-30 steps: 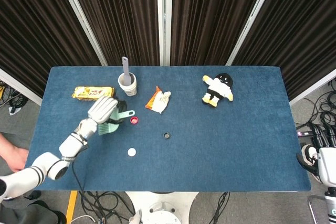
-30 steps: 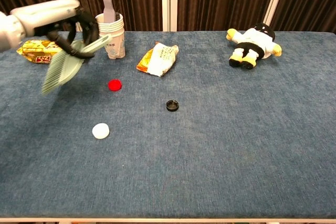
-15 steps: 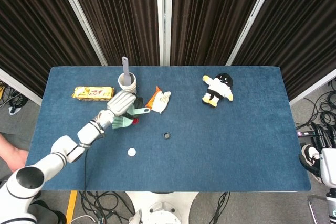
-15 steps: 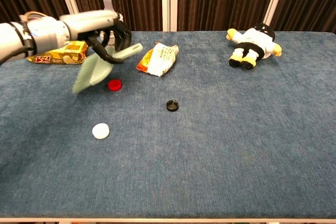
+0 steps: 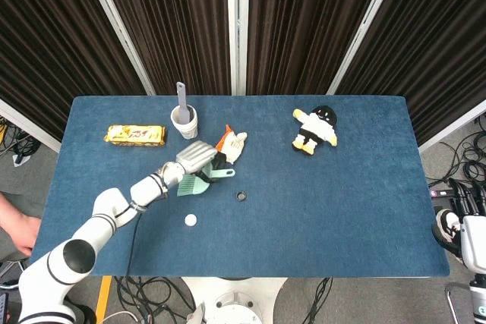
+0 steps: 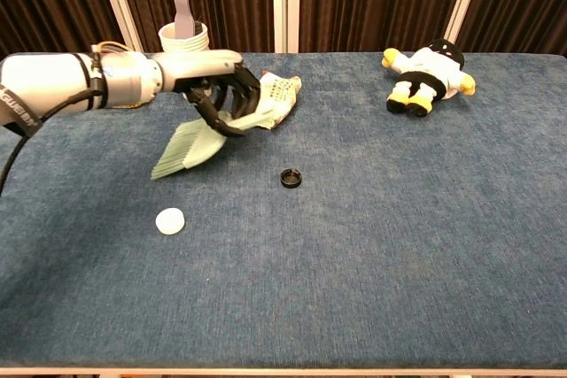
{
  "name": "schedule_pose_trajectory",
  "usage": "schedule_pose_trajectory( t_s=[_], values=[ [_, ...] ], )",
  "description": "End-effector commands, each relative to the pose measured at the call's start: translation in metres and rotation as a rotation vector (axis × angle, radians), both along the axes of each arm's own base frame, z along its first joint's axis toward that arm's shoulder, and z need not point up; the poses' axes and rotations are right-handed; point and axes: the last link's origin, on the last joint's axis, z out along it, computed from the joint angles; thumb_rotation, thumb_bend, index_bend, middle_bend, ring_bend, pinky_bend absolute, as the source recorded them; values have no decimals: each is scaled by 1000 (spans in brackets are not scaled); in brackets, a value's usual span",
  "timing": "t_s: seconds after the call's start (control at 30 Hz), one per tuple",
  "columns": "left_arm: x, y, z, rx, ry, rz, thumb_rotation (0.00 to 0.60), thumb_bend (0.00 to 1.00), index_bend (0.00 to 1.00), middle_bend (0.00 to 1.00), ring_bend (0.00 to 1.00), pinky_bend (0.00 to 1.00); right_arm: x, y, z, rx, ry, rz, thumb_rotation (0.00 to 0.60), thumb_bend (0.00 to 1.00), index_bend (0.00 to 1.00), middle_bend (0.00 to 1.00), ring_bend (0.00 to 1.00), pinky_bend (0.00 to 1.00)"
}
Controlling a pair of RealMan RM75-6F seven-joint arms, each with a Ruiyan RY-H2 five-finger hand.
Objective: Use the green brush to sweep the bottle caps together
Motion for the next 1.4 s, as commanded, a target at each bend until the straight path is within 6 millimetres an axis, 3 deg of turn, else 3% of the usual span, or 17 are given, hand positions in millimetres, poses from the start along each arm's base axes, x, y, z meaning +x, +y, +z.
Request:
schedule_pose_trajectory(
  t_s=[0.03,0.2,0.57,0.73,0.9,1.07,1.23,1.4],
  values=[
    [9,-4,-7,-48,-13,-19,600,329,579,609,490,580,0,2,1,-2,0,-3,600,160,8,143,0,22],
    [24,-16,-14,-118,-69,-59,600,329,579,609,491,579,1,2,1,-3,-1,-3,600,160,8,143,0,22],
    [80,-39,-37,-197,-210,-88,600,329,576,609,491,569,3,4,2,-9,-4,14,600,161,8,143,0,22],
    [92,-36,-29,-153,-262,-67,600,328,573,609,490,553,3,4,5,-16,-5,19,600,161,8,143,0,22],
    [74,-25,-3,-56,-286,1,600,332,564,609,491,528,3,1,6,-11,-5,36,600,160,8,143,0,23],
    [29,-29,34,46,-343,168,600,332,559,609,491,501,-2,-8,5,10,-15,44,600,161,8,143,0,22],
    [-9,-54,66,134,-379,322,600,335,557,609,491,500,-6,-19,5,28,-23,51,600,161,8,143,0,23],
    [-30,-88,76,198,-355,407,600,333,556,609,490,500,-8,-25,6,36,-23,63,600,161,8,143,0,23]
  ],
)
